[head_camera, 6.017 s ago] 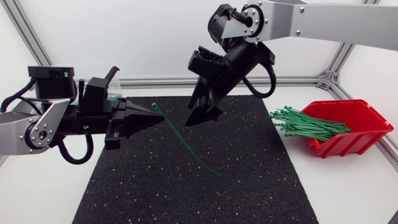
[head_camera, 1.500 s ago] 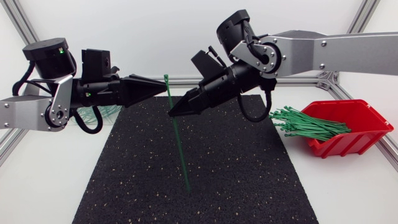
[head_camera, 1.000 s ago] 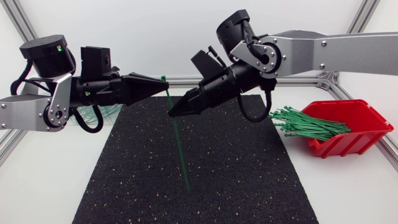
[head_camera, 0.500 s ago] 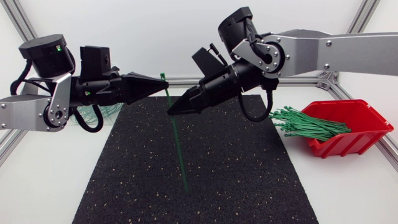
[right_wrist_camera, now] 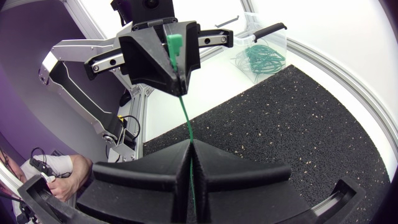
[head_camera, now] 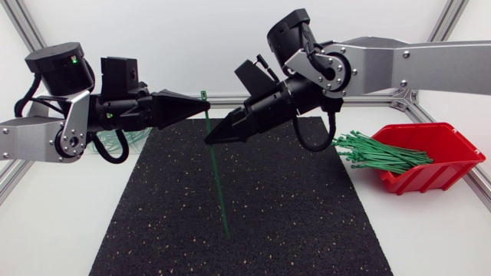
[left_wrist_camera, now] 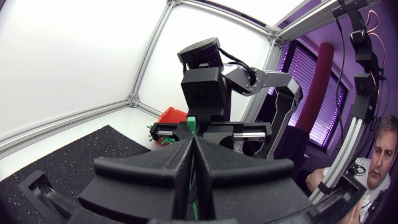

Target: Take a green cable tie from the red box, thread the tail through the head to close it, then place it in the transparent bin on the left.

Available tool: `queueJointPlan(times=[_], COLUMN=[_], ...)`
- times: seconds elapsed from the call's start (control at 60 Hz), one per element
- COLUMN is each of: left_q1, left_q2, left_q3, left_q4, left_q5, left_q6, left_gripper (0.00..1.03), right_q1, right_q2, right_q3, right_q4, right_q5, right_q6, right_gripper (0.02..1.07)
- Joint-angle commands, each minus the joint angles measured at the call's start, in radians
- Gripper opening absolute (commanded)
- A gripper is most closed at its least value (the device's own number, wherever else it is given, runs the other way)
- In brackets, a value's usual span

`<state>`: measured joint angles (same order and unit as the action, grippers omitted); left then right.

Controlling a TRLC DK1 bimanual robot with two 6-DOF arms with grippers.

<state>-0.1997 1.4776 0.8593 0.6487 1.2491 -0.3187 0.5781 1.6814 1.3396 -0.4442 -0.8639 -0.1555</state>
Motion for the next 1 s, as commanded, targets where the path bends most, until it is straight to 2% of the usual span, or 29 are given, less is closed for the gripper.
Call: queueJointPlan(times=[0.0, 0.383, 0.467, 0.633, 0.717, 0.817, 0.983], left_q1=[-0.010, -0.004, -0.001, 0.026, 0.043, 0.059, 0.068], left_q2=[-0.010, -0.007, -0.010, 0.000, 0.003, 0.000, 0.007], left_q3=[-0.005, 0.015, 0.021, 0.046, 0.052, 0.049, 0.032], left_q4=[0.016, 0.017, 0.014, -0.003, -0.012, -0.020, -0.043], left_q5=[0.010, 0.009, 0.009, 0.007, 0.006, 0.007, 0.001], left_q6=[-0.026, -0.049, -0.060, -0.068, -0.066, -0.062, -0.002], left_gripper=[0.04, 0.04, 0.04, 0.04, 0.04, 0.04, 0.04], right_q1=[0.016, -0.012, -0.032, -0.030, -0.026, -0.024, -0.026], right_q2=[-0.017, -0.014, -0.009, -0.009, -0.008, -0.009, -0.017], right_q3=[-0.023, -0.007, 0.006, 0.033, 0.038, 0.036, 0.021], right_q4=[0.009, 0.007, -0.011, -0.110, -0.140, -0.163, -0.217], right_q5=[-0.004, 0.009, 0.019, 0.097, 0.128, 0.170, 0.220], right_q6=[0.025, 0.020, 0.011, -0.087, -0.119, -0.157, -0.236], right_gripper=[0.08, 0.09, 0.27, 0.68, 0.81, 0.87, 0.88])
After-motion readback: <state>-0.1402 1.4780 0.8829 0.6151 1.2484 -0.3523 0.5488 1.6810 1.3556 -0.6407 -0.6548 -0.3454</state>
